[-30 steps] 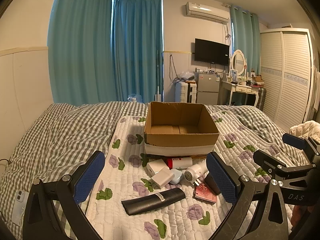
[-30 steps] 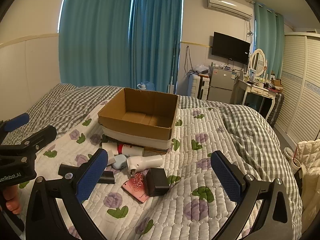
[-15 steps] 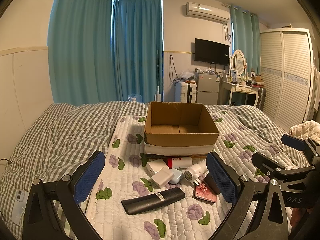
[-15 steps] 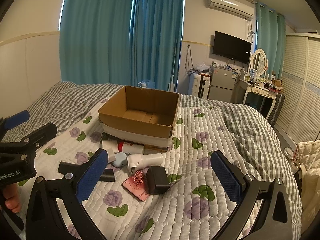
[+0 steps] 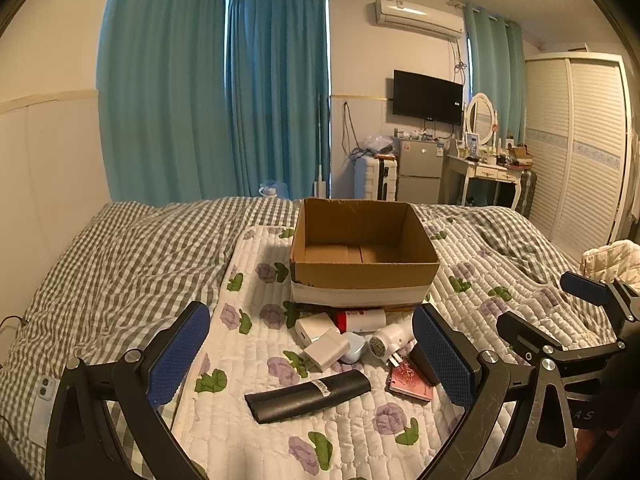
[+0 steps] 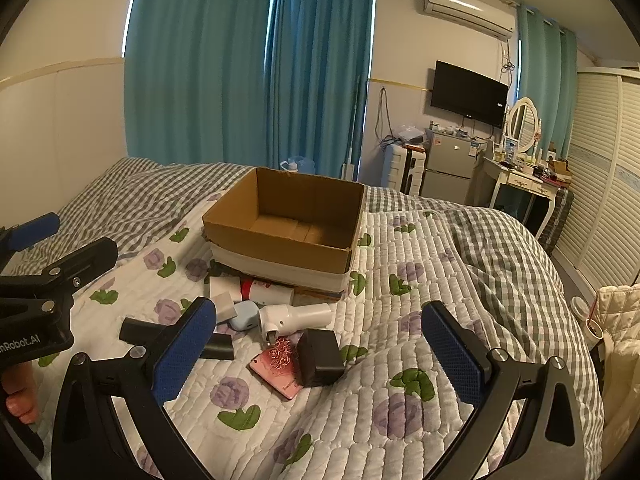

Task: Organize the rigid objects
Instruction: 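Grasp the small black box with the right tool while the left grasps a white charger block, then lower the black box into the cardboard box while the left drops the charger in, then grasp the black remote with the left tool while the right grasps the pink phone case, then carry the remote into the box and release while the right releases the phone case there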

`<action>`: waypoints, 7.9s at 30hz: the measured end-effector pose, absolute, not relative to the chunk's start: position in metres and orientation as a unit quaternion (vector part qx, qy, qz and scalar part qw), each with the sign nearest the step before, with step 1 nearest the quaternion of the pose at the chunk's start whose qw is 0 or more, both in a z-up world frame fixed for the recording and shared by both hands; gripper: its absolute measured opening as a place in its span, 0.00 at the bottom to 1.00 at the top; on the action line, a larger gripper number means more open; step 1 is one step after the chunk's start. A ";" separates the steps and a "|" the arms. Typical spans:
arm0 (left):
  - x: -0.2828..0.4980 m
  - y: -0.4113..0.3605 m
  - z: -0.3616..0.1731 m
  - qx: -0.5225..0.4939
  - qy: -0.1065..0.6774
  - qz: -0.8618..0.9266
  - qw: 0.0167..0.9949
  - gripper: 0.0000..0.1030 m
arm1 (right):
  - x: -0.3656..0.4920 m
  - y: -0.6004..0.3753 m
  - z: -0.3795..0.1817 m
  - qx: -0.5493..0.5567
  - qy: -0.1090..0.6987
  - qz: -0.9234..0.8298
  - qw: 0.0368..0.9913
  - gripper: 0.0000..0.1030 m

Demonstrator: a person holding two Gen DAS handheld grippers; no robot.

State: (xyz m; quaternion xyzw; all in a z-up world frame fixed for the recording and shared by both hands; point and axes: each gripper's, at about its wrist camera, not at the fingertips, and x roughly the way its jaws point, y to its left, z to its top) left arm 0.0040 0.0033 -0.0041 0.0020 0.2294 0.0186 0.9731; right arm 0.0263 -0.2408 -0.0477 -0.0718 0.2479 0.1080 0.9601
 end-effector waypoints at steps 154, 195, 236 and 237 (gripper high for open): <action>0.090 0.026 -0.102 0.082 0.486 -0.045 0.869 0.86 | 0.134 -0.225 -0.121 -0.128 0.455 0.182 0.862 0.83; 0.095 0.036 -0.110 -0.031 0.508 -0.049 0.859 0.19 | 0.141 -0.173 -0.189 -0.262 0.479 0.162 0.822 0.41; 0.237 0.008 0.020 -0.041 0.379 -0.083 0.921 0.19 | 0.247 -0.222 -0.022 -0.072 0.364 0.200 0.907 0.09; 0.245 0.008 0.015 -0.038 0.381 -0.083 0.920 0.19 | 0.258 -0.221 -0.024 -0.075 0.365 0.200 0.906 0.09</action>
